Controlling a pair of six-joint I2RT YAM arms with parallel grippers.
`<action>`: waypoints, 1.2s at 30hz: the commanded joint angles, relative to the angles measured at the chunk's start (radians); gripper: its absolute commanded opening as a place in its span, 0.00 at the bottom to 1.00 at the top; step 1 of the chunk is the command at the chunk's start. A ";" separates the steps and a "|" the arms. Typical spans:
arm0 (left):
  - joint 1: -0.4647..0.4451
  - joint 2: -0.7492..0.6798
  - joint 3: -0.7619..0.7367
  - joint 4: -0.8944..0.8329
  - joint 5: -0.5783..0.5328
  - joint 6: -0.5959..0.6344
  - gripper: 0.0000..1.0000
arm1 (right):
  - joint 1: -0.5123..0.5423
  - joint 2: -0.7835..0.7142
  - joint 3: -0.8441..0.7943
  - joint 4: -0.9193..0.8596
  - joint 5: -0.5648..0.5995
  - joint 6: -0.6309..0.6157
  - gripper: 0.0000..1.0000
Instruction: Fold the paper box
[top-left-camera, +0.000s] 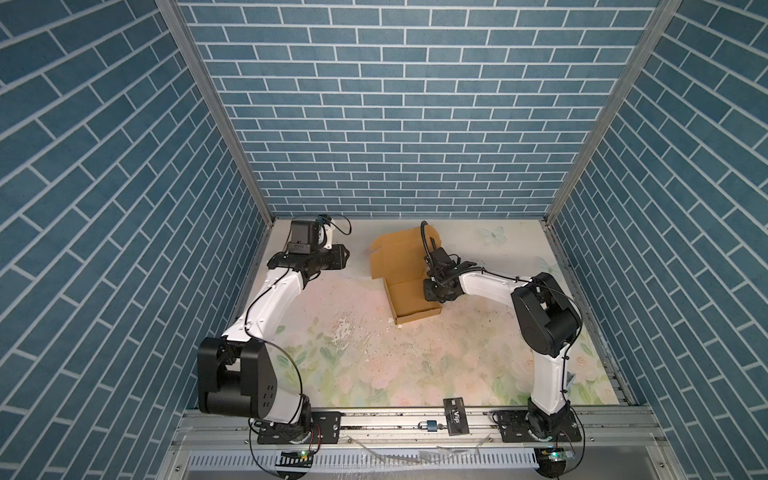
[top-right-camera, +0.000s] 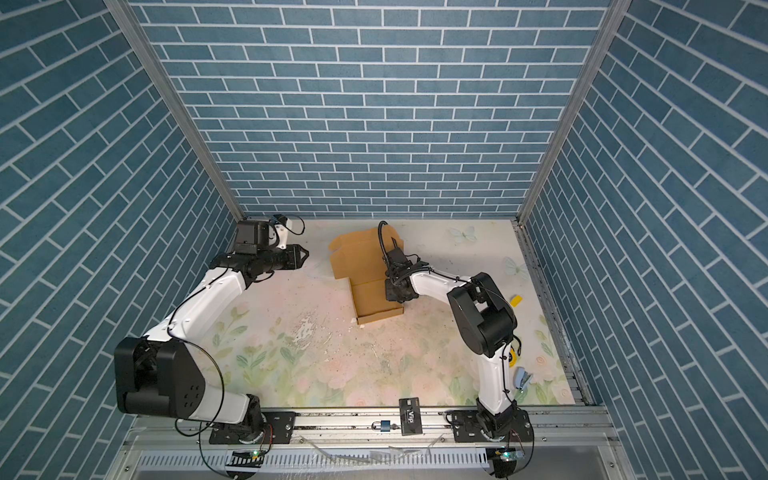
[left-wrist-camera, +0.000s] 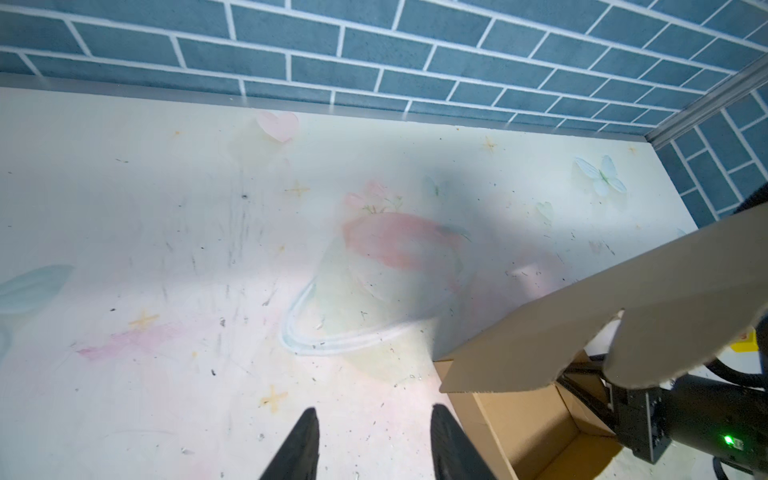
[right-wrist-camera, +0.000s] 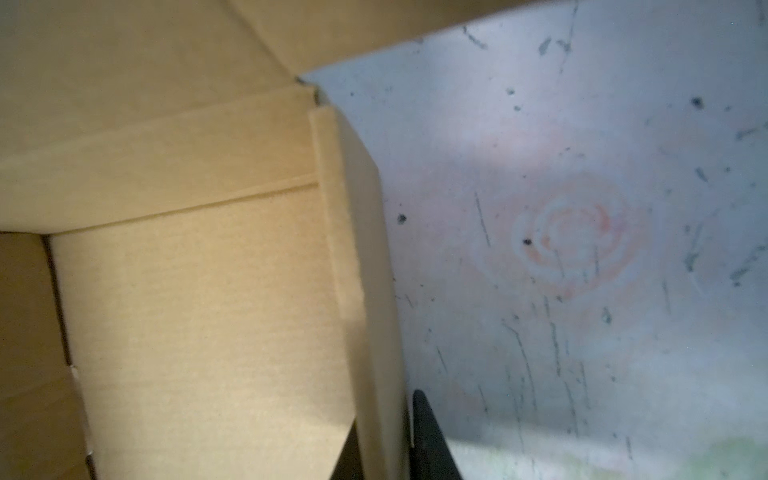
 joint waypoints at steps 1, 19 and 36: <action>0.022 -0.013 -0.017 0.005 0.022 0.018 0.46 | 0.003 0.059 -0.008 -0.060 0.052 -0.034 0.14; 0.035 0.001 -0.022 0.016 0.054 0.026 0.48 | 0.003 0.007 -0.041 -0.030 0.081 -0.058 0.21; 0.057 -0.005 -0.040 0.032 0.042 0.023 0.48 | 0.003 0.069 0.066 -0.061 0.087 -0.102 0.00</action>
